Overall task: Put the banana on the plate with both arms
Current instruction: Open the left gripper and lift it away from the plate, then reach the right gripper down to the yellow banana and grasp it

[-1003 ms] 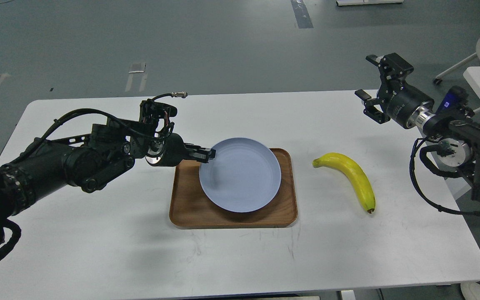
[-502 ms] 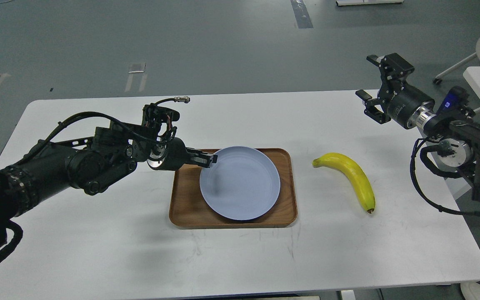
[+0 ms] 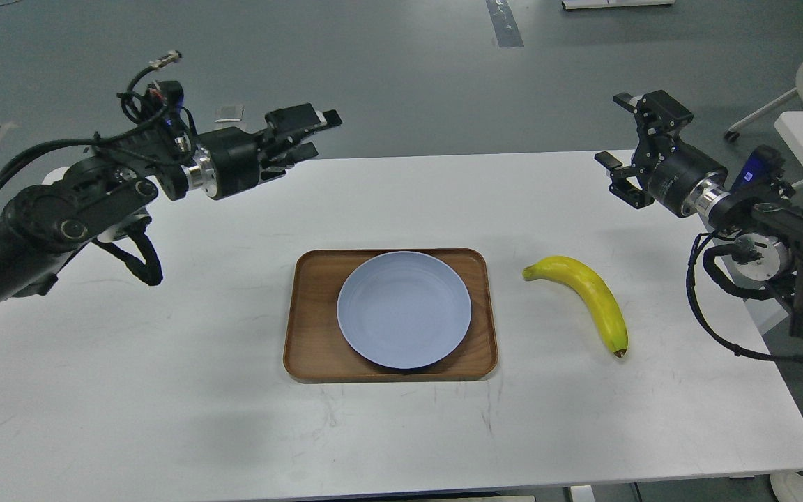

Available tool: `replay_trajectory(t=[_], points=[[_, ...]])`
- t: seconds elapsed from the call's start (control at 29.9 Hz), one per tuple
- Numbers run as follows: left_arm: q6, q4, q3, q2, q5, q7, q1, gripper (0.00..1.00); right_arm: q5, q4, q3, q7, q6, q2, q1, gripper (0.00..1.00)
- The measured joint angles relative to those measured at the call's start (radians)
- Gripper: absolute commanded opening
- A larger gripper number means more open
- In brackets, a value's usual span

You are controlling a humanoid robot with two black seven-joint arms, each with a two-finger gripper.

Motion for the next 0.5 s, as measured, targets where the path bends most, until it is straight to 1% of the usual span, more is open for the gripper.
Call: replay_trajectory(t=[0.1,0.17,0.23,0.33,0.4,0.5], points=[[-0.019,-0.006,-0.076,0.059,-0.198,0.0,0.086,0.98,-0.002,0.001,0.0,0.0,0.0,-0.004,-0.001,1.0],[-0.057,-0.008,-0.147,0.089,-0.284,0.0,0.152,0.98,-0.012,0.006,-0.001,0.0,0.0,-0.013,-0.001,1.0],[-0.087,-0.008,-0.235,0.115,-0.337,0.0,0.246,0.98,-0.044,0.02,-0.005,0.0,0.0,-0.028,-0.002,1.0],[-0.099,-0.008,-0.343,0.122,-0.353,0.0,0.357,0.99,-0.13,0.048,-0.033,0.0,0.0,-0.051,0.002,1.0],[-0.1,-0.01,-0.384,0.123,-0.354,0.0,0.397,0.98,-0.211,0.061,-0.054,0.0,0.0,-0.064,0.018,1.0],[-0.101,-0.018,-0.408,0.129,-0.354,0.0,0.419,0.98,-0.384,0.084,-0.087,0.0,0.0,-0.098,0.071,1.0]])
